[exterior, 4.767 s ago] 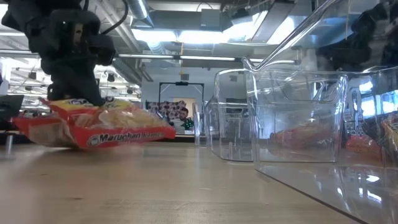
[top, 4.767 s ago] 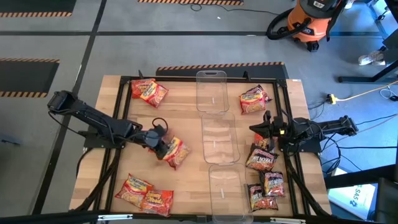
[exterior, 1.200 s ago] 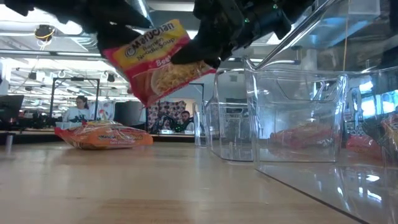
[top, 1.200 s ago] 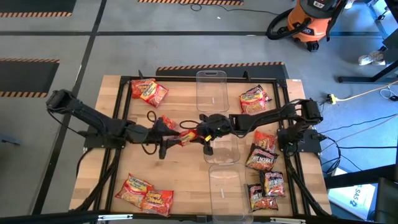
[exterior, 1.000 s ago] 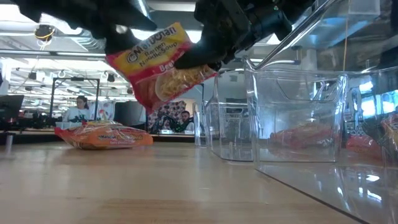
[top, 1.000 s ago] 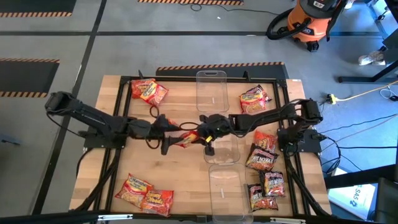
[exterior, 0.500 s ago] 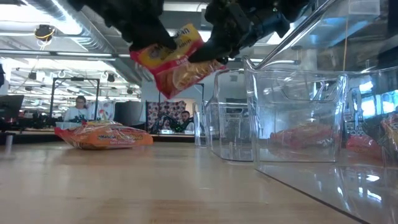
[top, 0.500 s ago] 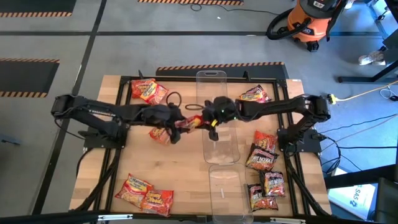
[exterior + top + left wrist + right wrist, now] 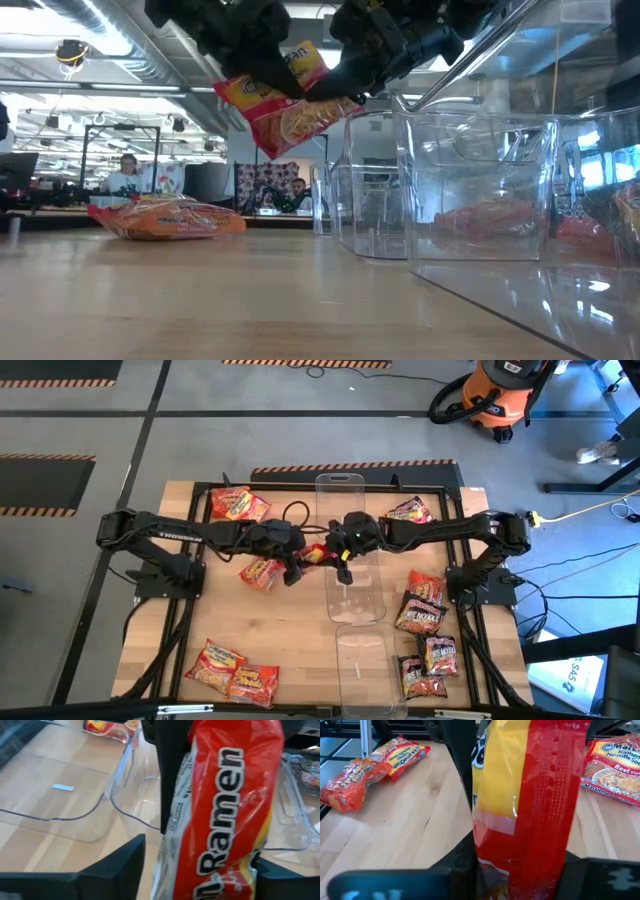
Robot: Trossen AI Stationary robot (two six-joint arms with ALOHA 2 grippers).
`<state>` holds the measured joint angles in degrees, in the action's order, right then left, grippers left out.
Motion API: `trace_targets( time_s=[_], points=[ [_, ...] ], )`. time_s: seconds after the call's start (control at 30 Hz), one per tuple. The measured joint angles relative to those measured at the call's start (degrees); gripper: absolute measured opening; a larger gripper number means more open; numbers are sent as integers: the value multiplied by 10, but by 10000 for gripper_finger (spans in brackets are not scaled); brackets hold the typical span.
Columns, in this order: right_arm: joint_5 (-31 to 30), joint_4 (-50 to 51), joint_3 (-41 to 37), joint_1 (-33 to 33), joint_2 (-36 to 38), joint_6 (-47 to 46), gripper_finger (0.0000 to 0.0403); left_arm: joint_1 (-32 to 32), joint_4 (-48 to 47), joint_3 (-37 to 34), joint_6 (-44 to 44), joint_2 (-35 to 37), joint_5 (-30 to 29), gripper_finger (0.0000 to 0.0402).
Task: Sort Maruchan noodles
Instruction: Put the red noodle pack into the top transparent bin
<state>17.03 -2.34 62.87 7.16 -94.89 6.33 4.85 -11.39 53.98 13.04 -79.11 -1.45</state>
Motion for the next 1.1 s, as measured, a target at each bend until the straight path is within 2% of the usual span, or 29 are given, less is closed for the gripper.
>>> trace_targets(
  time_s=[0.2,0.37,0.47,0.6,0.73,0.93,1.1],
  points=[
    [1,-4,0,0,0,-18,128,-1,2,0,-2,0,15,111],
    [2,-14,1,0,1,-18,164,-1,0,0,-17,-1,10,106],
    [2,16,1,5,29,-10,181,1,-1,7,-18,-1,10,106],
    [-5,118,1,9,115,20,191,4,-28,25,-17,-1,7,106],
    [-50,189,-41,9,223,31,191,14,-76,71,-35,-3,-11,106],
    [-130,189,-172,8,383,12,192,61,-139,155,-81,-38,-6,106],
    [-189,174,-259,7,474,-2,192,116,-232,278,-139,-113,-3,106]
  ],
)
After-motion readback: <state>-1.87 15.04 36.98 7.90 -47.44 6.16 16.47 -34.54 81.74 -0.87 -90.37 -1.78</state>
